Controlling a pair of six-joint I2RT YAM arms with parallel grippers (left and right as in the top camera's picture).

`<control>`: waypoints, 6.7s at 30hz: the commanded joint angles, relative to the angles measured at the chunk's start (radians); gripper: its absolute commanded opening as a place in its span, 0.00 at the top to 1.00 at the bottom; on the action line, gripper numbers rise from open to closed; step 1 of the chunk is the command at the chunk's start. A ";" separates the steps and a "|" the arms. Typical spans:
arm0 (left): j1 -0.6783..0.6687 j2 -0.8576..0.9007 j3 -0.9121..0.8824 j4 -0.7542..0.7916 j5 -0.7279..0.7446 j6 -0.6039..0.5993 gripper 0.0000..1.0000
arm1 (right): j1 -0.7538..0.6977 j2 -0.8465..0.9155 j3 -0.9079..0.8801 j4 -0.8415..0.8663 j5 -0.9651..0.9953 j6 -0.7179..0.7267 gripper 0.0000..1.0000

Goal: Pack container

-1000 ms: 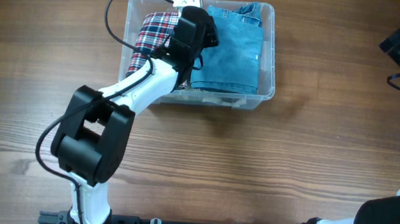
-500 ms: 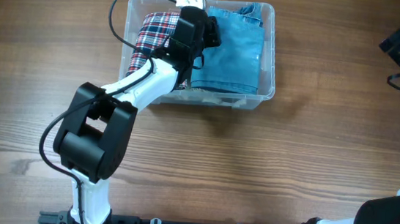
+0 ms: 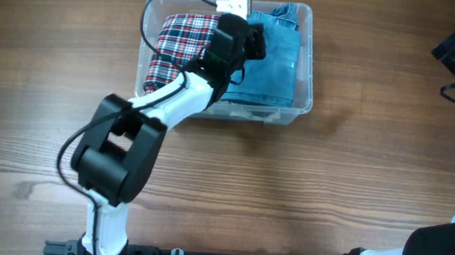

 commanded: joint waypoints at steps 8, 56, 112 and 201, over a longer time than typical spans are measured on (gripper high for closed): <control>0.001 -0.005 -0.003 0.043 0.045 0.015 0.82 | 0.004 0.011 -0.005 0.000 -0.009 0.014 0.00; 0.043 -0.843 -0.003 -1.184 0.135 0.172 0.00 | 0.004 0.011 -0.005 0.000 -0.009 0.014 0.00; 0.541 -2.065 -1.335 -0.359 0.412 0.464 0.00 | 0.004 0.011 -0.005 0.000 -0.009 0.014 0.00; 0.541 -2.065 -1.335 -0.357 0.413 0.464 0.00 | 0.321 -1.629 -1.547 0.894 -0.349 -0.450 0.00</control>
